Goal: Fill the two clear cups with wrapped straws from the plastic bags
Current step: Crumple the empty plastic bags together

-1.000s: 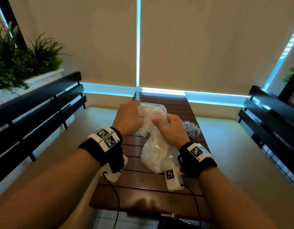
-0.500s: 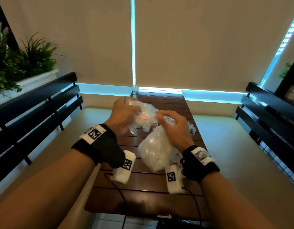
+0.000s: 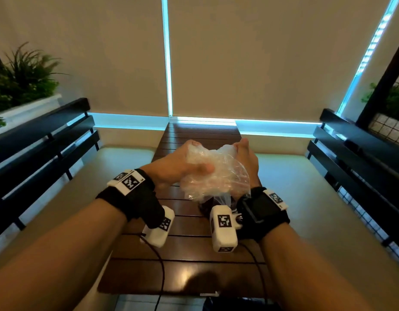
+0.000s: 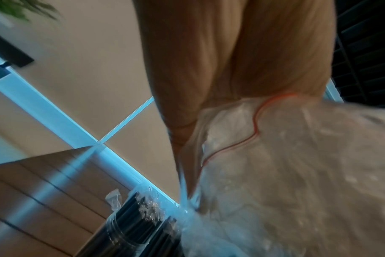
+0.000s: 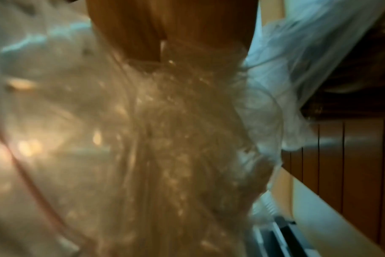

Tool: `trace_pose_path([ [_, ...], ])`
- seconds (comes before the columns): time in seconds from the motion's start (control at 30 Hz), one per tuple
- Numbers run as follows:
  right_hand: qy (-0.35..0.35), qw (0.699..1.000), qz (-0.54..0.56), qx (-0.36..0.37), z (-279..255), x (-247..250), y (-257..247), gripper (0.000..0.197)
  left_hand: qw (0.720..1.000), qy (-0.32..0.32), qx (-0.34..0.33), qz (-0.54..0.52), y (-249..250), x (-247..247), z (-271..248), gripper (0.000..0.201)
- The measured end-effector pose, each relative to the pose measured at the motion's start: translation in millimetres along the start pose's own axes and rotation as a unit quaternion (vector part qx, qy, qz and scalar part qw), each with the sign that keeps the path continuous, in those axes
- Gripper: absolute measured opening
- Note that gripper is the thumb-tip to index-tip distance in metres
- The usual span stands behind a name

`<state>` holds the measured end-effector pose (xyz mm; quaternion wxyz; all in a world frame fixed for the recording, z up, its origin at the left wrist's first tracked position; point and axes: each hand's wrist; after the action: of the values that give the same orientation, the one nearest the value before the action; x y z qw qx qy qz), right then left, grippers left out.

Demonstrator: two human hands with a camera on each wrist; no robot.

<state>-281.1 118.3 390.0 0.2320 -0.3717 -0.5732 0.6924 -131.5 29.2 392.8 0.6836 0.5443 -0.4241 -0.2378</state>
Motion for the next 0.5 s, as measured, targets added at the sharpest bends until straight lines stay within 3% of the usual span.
trace_pose_path([
  [0.07,-0.066,0.993,0.083,-0.055,-8.7,-1.0,-2.4,0.051,0.998,0.036,-0.009,0.053,2.9,-3.4,6.6,0.061],
  [0.13,-0.165,0.965,0.178,-0.101,-14.6,8.1,-0.8,0.057,0.987,0.105,-0.003,0.117,4.2,-3.2,14.5,0.066],
  [0.2,-0.284,0.952,0.082,-0.077,-20.1,19.1,2.4,0.071,0.979,0.149,-0.004,0.139,5.4,-4.0,20.4,0.061],
  [0.23,-0.309,0.950,0.007,-0.052,-22.2,23.9,5.1,0.074,0.980,0.152,-0.008,0.131,7.3,-7.5,22.5,0.059],
  [0.3,-0.269,0.961,-0.059,0.006,-29.8,31.3,4.6,0.066,0.988,0.133,-0.016,0.080,16.9,-22.1,18.3,0.057],
  [0.37,-0.209,0.976,-0.044,0.049,-34.0,46.1,7.2,0.049,0.996,0.088,-0.022,-0.004,18.7,-35.6,10.0,0.058],
  [0.43,-0.183,0.982,-0.010,0.056,-42.3,69.3,12.4,0.045,0.997,0.051,-0.024,-0.045,12.6,-45.8,-8.2,0.068],
  [0.5,-0.122,0.990,0.014,0.066,-50.2,100.8,25.3,0.044,0.988,0.130,-0.062,0.061,-5.1,-60.1,-38.8,0.068],
])
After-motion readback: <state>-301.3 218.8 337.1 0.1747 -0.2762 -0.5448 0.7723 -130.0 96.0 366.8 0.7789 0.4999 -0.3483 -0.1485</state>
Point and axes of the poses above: each hand's wrist, its own z-axis towards the middle knuckle, its own x-axis out of the back of the hand, y = z × x, and after that the axes turned 5 degrees about z, right-handed
